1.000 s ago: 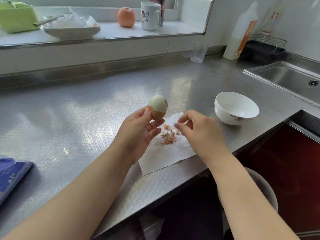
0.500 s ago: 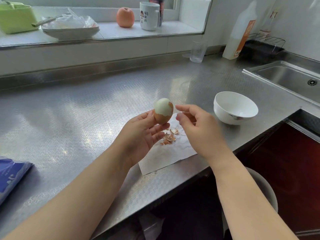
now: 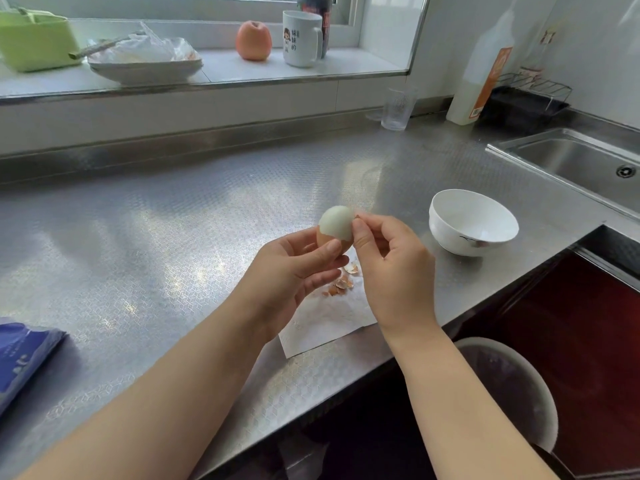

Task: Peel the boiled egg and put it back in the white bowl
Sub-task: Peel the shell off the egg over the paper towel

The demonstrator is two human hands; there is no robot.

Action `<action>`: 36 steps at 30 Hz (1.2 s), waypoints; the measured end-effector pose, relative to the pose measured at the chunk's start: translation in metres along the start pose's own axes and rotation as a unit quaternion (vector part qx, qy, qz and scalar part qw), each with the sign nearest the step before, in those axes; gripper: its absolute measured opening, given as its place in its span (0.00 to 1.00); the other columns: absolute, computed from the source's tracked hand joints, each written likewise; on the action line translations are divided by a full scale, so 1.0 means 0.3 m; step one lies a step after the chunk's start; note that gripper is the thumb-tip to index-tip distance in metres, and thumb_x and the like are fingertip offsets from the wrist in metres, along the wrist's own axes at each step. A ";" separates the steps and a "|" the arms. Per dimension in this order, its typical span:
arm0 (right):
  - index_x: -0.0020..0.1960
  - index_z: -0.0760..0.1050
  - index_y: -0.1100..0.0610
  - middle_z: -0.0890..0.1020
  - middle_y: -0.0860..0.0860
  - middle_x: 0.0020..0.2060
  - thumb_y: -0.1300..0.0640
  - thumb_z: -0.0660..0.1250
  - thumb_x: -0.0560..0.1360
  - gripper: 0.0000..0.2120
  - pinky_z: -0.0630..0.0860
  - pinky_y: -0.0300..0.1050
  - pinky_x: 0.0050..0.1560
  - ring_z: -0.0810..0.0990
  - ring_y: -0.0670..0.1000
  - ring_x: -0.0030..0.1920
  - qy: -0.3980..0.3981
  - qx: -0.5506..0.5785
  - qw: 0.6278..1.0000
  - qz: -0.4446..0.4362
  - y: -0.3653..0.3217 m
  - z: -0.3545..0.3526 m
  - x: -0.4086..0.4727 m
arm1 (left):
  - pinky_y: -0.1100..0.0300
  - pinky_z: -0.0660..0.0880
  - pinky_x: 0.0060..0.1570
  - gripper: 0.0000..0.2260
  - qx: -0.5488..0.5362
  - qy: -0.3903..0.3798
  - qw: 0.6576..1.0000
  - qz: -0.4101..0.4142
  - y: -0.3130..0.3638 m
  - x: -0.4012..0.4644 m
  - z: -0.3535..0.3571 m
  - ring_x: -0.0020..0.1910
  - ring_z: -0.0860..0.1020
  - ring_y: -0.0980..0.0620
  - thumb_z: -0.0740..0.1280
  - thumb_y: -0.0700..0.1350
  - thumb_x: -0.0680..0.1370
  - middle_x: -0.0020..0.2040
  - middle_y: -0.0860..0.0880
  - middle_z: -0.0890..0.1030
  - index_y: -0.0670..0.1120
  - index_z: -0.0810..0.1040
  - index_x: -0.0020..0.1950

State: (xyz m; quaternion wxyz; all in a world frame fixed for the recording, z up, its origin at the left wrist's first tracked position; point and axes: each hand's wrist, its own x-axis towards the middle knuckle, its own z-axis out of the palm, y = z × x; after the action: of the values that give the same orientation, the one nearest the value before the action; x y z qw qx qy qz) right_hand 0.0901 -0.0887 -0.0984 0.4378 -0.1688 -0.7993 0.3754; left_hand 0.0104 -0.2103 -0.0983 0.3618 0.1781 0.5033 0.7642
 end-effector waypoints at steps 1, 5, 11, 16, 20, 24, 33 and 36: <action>0.50 0.81 0.52 0.83 0.43 0.42 0.53 0.65 0.78 0.07 0.75 0.33 0.45 0.80 0.43 0.44 0.008 -0.001 1.000 0.002 0.000 0.000 -0.001 | 0.63 0.80 0.45 0.23 0.000 0.009 1.000 0.005 0.000 -0.001 0.002 0.48 0.85 0.51 0.74 0.42 0.70 0.52 0.46 0.86 0.41 0.79 0.64; 0.48 0.81 0.51 0.84 0.45 0.41 0.53 0.65 0.78 0.06 0.77 0.38 0.47 0.83 0.44 0.44 0.007 0.046 0.998 0.053 -0.004 0.000 -0.002 | 0.61 0.81 0.44 0.26 -0.007 0.045 0.999 0.012 -0.003 -0.001 0.005 0.51 0.85 0.48 0.74 0.44 0.68 0.54 0.44 0.86 0.40 0.77 0.65; 0.43 0.80 0.50 0.85 0.46 0.35 0.56 0.67 0.77 0.06 0.79 0.36 0.40 0.85 0.45 0.38 -0.002 0.199 0.964 0.179 -0.016 -0.008 0.020 | 0.63 0.80 0.46 0.16 -0.026 0.019 0.999 -0.015 -0.003 0.000 -0.001 0.51 0.84 0.52 0.67 0.41 0.77 0.54 0.47 0.86 0.38 0.78 0.64; 0.44 0.81 0.57 0.84 0.46 0.30 0.58 0.65 0.79 0.07 0.79 0.36 0.38 0.84 0.47 0.35 -0.010 0.303 0.913 0.272 -0.010 -0.021 0.047 | 0.63 0.80 0.45 0.14 -0.069 0.010 0.997 -0.039 0.003 0.004 -0.006 0.49 0.84 0.52 0.64 0.39 0.79 0.52 0.47 0.86 0.37 0.78 0.64; 0.44 0.80 0.58 0.83 0.47 0.29 0.59 0.65 0.79 0.07 0.79 0.37 0.37 0.83 0.46 0.34 0.005 0.339 0.890 0.303 -0.002 -0.029 0.057 | 0.63 0.80 0.45 0.13 -0.082 0.003 0.996 -0.047 0.007 0.004 -0.006 0.49 0.84 0.53 0.63 0.39 0.81 0.53 0.47 0.86 0.37 0.78 0.62; 0.45 0.80 0.59 0.82 0.48 0.32 0.59 0.65 0.79 0.07 0.79 0.36 0.37 0.82 0.45 0.33 0.018 0.351 0.884 0.309 0.007 -0.034 0.063 | 0.63 0.81 0.46 0.11 -0.085 0.011 0.995 -0.048 0.008 0.003 -0.007 0.49 0.85 0.52 0.62 0.38 0.82 0.52 0.46 0.86 0.37 0.79 0.61; 0.45 0.81 0.53 0.85 0.44 0.34 0.57 0.69 0.76 0.03 0.77 0.36 0.40 0.82 0.42 0.36 -0.026 0.175 0.961 0.212 0.039 -0.076 0.081 | 0.63 0.81 0.44 0.11 -0.093 0.040 0.994 -0.034 0.017 0.001 -0.007 0.49 0.84 0.51 0.62 0.39 0.82 0.52 0.46 0.86 0.38 0.79 0.61; 0.55 0.77 0.46 0.84 0.43 0.38 0.49 0.71 0.74 0.11 0.73 0.34 0.44 0.81 0.39 0.42 -0.153 0.029 0.975 0.156 0.048 -0.080 0.044 | 0.63 0.80 0.43 0.13 -0.102 0.040 0.994 -0.023 0.020 -0.001 -0.002 0.50 0.85 0.50 0.63 0.40 0.81 0.54 0.46 0.85 0.38 0.77 0.64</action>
State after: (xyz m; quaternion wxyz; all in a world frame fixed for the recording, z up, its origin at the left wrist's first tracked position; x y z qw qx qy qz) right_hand 0.1017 -0.0605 -0.0935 0.2513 -0.2191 -0.8092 0.4838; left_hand 0.0079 -0.2124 -0.0932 0.3751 0.0978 0.4410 0.8095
